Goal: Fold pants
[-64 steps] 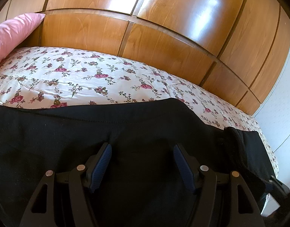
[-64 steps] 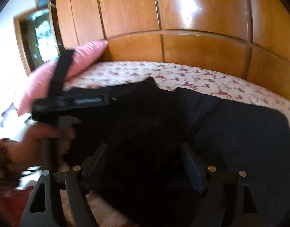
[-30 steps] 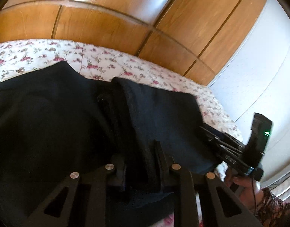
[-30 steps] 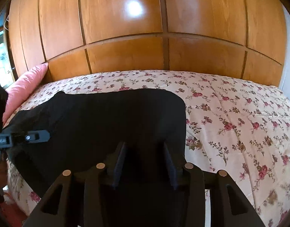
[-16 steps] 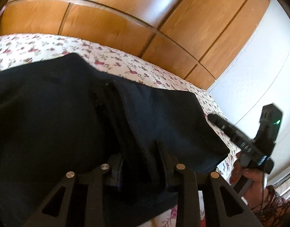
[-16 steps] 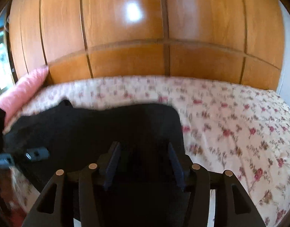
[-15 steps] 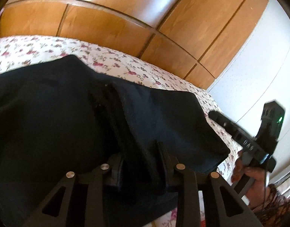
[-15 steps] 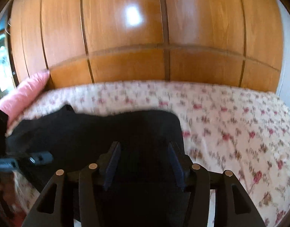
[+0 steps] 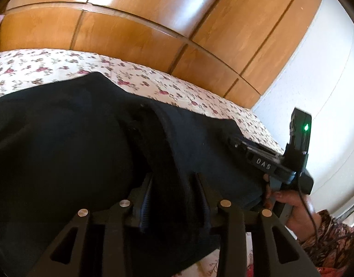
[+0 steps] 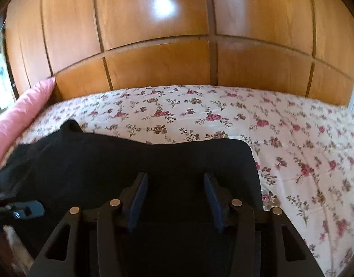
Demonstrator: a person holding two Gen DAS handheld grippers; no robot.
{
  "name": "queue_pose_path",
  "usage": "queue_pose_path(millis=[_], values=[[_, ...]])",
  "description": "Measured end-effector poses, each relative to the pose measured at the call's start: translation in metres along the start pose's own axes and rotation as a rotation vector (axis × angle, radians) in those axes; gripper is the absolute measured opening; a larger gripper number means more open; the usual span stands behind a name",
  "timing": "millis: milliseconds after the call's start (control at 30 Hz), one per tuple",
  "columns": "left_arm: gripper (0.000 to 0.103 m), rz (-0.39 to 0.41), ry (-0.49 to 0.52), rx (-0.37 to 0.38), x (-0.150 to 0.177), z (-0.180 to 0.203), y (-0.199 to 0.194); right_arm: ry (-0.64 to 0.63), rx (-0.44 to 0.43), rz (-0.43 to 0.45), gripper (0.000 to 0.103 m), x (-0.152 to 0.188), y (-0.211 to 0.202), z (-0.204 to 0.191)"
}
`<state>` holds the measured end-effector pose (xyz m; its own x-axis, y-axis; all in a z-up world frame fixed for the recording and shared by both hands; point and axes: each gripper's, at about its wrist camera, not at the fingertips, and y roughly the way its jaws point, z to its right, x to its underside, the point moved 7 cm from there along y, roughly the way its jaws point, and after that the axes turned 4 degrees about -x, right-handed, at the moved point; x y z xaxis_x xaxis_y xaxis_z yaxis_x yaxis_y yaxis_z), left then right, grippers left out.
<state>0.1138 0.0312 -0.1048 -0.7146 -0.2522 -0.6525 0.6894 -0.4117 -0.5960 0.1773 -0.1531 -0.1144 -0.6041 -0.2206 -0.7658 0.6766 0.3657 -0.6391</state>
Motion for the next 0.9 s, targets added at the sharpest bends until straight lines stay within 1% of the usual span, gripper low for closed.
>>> queue_pose_path(millis=[133, 167, 367, 500, 567, 733, 833, 867, 900], values=[[0.05, 0.046, -0.02, -0.058, -0.004, -0.016, -0.025, 0.008, -0.008, 0.0, 0.051, -0.001, 0.002, 0.001], [0.051, 0.056, -0.031, -0.086, -0.004, -0.022, -0.032, 0.007, -0.007, 0.0, 0.051, -0.002, 0.002, 0.001], [0.052, 0.116, -0.118, -0.231, 0.0, -0.065, -0.074, 0.008, -0.001, -0.001, 0.052, -0.001, -0.001, 0.001], [0.052, 0.168, -0.21, -0.331, 0.011, -0.1, -0.11, 0.035, -0.019, 0.012, 0.053, 0.0, -0.01, -0.002], [0.052, 0.199, -0.274, -0.389, 0.017, -0.121, -0.129, 0.017, -0.046, 0.022, 0.053, 0.003, -0.017, -0.013], [0.052, 0.267, -0.413, -0.533, 0.034, -0.167, -0.167, -0.065, -0.14, 0.0, 0.053, 0.018, -0.025, -0.056], [0.052, 0.294, -0.463, -0.554, 0.042, -0.185, -0.185, -0.07, -0.193, -0.002, 0.053, 0.024, -0.029, -0.077], [0.052, 0.307, -0.467, -0.558, 0.043, -0.189, -0.19, -0.068, -0.209, -0.005, 0.053, 0.025, -0.029, -0.081], [0.052, 0.32, -0.462, -0.578, 0.043, -0.188, -0.194, -0.067, -0.217, -0.009, 0.053, 0.027, -0.03, -0.085]])
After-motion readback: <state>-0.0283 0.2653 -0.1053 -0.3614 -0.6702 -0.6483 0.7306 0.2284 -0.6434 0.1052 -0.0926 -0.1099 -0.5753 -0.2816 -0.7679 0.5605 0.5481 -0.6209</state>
